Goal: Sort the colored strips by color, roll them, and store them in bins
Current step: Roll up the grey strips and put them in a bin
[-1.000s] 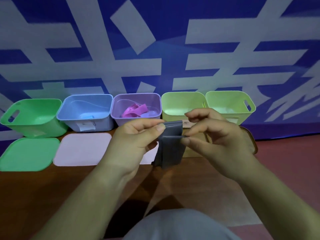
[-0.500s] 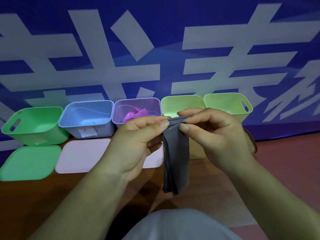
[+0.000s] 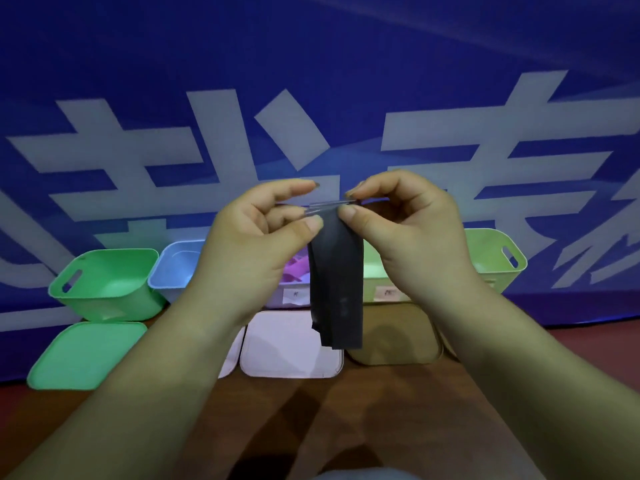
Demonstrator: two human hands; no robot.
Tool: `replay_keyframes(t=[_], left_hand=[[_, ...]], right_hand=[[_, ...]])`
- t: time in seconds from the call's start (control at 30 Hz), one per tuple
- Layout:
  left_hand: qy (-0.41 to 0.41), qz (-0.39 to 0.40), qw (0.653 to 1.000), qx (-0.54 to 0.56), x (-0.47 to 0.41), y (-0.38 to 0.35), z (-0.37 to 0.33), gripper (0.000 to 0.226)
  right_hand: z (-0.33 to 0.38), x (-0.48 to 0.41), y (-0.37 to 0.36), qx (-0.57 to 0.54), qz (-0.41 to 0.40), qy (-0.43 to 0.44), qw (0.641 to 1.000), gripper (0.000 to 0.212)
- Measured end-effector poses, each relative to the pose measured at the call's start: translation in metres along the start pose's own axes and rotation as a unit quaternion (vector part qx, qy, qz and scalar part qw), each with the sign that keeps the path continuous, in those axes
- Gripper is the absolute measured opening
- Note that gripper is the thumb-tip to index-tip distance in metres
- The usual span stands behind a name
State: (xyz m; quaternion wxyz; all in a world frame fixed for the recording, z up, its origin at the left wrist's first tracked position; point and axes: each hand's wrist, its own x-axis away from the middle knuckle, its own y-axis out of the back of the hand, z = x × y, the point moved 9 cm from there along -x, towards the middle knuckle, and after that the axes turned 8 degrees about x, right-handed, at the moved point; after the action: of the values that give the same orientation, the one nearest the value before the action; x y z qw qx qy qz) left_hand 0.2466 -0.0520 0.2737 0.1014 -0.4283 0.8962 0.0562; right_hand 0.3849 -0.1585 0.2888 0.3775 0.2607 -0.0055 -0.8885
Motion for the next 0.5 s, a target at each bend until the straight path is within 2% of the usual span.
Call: replay_keyframes(t=[0.17, 0.3, 0.4, 0.5], left_hand=[[-0.077, 0.013, 0.996, -0.033, -0.007, 0.006, -0.028, 0.033], [-0.13, 0.022, 0.988, -0.079, -0.011, 0.012, -0.043, 0.032], [-0.129, 0.015, 0.988, -0.083, -0.012, 0.02, -0.046, 0.026], [-0.113, 0.003, 0.99, -0.082, -0.013, 0.031, -0.046, 0.029]], right_hand=[[0.021, -0.017, -0.012, 0.021, 0.024, 0.015, 0.999, 0.018], [0.029, -0.03, -0.02, 0.004, 0.026, 0.004, 1.0, 0.01], [0.029, -0.034, -0.028, 0.004, 0.035, -0.017, 0.999, 0.01], [0.029, -0.037, -0.037, 0.008, 0.043, -0.027, 0.999, 0.014]])
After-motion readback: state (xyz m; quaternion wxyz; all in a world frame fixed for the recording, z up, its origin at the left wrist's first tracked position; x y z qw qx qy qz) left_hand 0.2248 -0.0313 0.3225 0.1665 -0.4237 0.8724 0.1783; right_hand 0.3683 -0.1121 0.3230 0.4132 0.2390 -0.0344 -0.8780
